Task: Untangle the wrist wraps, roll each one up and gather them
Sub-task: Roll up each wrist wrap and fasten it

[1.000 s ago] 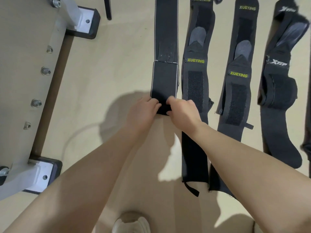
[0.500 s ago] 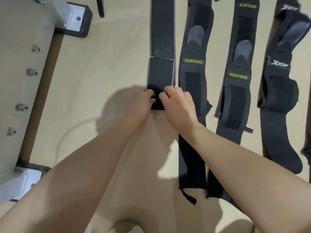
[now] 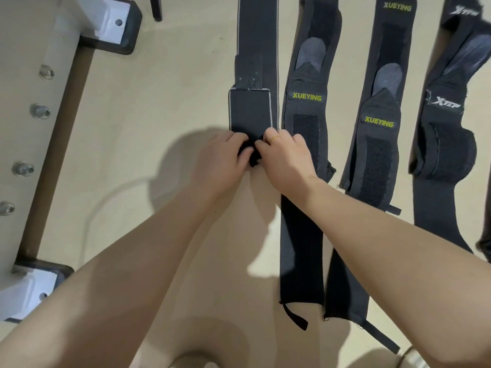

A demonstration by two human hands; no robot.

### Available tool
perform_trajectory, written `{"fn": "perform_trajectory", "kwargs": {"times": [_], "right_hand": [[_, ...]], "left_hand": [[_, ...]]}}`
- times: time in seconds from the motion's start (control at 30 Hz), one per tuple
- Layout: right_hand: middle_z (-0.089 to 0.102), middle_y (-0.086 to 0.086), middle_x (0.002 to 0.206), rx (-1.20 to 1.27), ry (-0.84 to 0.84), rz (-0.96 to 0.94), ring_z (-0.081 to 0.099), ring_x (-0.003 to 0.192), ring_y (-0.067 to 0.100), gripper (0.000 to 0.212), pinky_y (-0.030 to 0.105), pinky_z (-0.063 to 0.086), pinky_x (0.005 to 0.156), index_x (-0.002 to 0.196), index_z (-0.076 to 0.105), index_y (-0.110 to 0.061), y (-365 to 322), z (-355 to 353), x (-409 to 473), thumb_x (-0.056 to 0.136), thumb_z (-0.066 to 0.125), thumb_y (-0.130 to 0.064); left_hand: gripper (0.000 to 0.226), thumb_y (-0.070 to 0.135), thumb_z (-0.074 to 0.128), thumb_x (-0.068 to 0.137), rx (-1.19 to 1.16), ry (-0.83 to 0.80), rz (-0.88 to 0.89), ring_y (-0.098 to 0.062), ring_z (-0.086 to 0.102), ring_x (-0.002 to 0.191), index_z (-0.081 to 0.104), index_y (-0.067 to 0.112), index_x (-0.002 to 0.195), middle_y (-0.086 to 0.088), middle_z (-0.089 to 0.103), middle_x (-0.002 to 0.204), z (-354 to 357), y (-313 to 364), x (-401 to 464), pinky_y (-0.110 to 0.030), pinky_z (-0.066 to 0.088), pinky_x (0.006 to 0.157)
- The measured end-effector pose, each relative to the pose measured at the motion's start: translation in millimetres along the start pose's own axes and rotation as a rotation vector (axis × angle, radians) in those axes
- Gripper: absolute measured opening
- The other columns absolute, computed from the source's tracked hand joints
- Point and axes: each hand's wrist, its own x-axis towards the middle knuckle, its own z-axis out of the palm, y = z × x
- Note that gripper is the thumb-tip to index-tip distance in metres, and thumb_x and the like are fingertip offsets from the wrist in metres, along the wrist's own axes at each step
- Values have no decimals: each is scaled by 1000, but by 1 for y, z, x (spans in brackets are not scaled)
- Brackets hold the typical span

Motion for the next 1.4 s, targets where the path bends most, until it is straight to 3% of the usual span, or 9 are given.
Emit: {"fn": "perform_trajectory", "kwargs": {"times": [0.17, 0.37, 0.6, 0.7, 0.83, 0.93, 1.07, 1.23, 1.4], "right_hand": [[61, 5, 109, 342, -31, 141, 56, 99, 29, 36, 34, 33, 87, 121, 51, -14, 10, -8, 13, 87, 62, -19], [61, 10, 101, 296, -76, 111, 56, 91, 33, 19, 41, 44, 75, 108, 54, -9, 2, -9, 3, 92, 54, -19], [63, 9, 101, 354, -143, 35, 47, 102, 28, 24, 31, 24, 71, 108, 62, -11, -11, 6, -50, 95, 50, -27], [59, 9, 102, 432, -239, 74, 48, 102, 28, 24, 31, 32, 74, 106, 64, -12, -26, 14, -78, 93, 52, -27], [42, 2, 99, 535, -363, 203, 54, 95, 30, 26, 33, 43, 74, 111, 61, -17, -46, 18, -118, 88, 58, -30], [51, 4, 99, 420, -270, 245, 56, 83, 31, 28, 32, 35, 62, 106, 53, -13, -65, 17, -143, 83, 65, -21], [57, 0, 74, 108, -153, 66, 53, 60, 22, 39, 26, 31, 52, 77, 56, -14, -74, 25, -157, 50, 84, -15], [67, 9, 111, -26, -360, 43, 64, 80, 20, 77, 27, 45, 60, 102, 69, -8, -76, 29, -165, 41, 86, -52], [68, 10, 96, -29, -260, 47, 59, 65, 22, 47, 25, 40, 53, 81, 68, -10, -78, 32, -163, 40, 87, -23]], "left_hand": [[42, 11, 62, 87, -45, -66, 49, -29, 50, 114, 53, 7, 128, -10, 56, 127, 5, -10, -7, -30, 36, 91], [35, 10, 59, 87, -12, -184, 85, -30, 53, 108, 58, 7, 122, -12, 58, 117, -1, -5, 7, -38, 42, 87], [28, 25, 49, 95, 295, -518, 227, -24, 50, 106, 58, 10, 117, -9, 55, 113, -13, 8, -21, -27, 30, 75], [29, 30, 45, 96, 420, -607, 285, -24, 49, 111, 57, 12, 115, -8, 55, 114, -12, 11, -47, -33, 37, 84], [32, 30, 41, 99, 422, -704, 290, -25, 51, 111, 53, 14, 123, -8, 51, 118, -5, 12, -89, -33, 39, 82], [33, 27, 41, 98, 319, -625, 211, -24, 52, 106, 53, 15, 126, -6, 49, 122, 3, 9, -118, -31, 35, 79], [32, 21, 43, 97, 175, -518, 91, -21, 51, 106, 55, 13, 126, -5, 47, 125, 11, 6, -136, -25, 25, 69], [36, 22, 50, 95, 81, -489, -37, -23, 51, 109, 46, 14, 130, -4, 48, 127, 10, 10, -127, -26, 33, 80], [36, 24, 44, 98, 194, -615, 55, -24, 48, 114, 48, 14, 132, -8, 47, 127, 11, 14, -124, -28, 32, 85]]}}
